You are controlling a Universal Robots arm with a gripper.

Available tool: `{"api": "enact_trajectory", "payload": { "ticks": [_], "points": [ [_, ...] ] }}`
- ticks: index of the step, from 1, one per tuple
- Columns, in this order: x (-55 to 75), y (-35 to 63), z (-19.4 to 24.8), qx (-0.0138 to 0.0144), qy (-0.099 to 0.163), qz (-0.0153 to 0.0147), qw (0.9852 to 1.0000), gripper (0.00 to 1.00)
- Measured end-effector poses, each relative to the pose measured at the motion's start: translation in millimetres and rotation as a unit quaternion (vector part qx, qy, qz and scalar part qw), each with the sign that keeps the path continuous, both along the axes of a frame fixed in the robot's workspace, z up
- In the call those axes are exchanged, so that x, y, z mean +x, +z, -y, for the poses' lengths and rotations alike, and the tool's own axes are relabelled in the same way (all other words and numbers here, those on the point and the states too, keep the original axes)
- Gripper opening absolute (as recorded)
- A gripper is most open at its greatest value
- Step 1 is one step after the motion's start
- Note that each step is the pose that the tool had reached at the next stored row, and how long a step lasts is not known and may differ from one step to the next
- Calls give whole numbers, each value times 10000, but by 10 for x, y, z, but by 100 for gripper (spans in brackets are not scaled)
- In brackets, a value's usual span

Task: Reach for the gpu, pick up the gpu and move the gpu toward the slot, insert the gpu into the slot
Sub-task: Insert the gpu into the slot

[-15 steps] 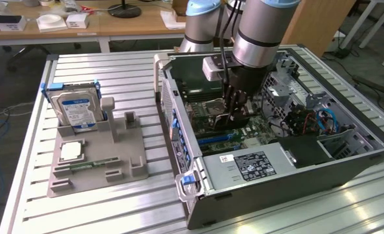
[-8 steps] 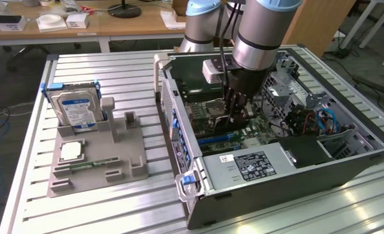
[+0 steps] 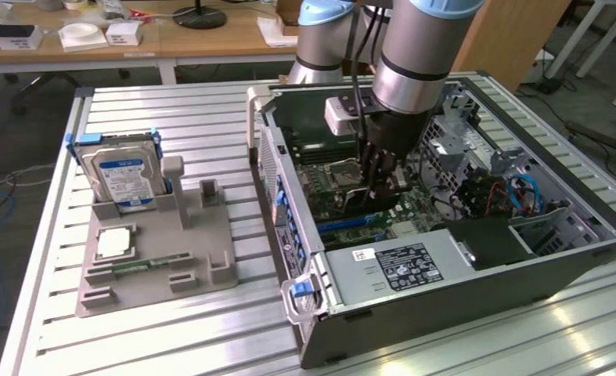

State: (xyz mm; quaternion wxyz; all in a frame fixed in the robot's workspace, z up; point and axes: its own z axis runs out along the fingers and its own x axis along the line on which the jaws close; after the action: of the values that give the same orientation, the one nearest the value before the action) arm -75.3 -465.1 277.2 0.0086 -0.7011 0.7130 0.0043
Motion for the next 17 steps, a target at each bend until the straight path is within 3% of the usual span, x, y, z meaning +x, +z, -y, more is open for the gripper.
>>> {"api": "enact_trajectory", "payload": {
  "ticks": [11,17],
  "points": [
    [-29,-21,-4,-1,1,0,10000,26],
    [-30,-38,-44,0,1,0,10000,26]
  ]
}}
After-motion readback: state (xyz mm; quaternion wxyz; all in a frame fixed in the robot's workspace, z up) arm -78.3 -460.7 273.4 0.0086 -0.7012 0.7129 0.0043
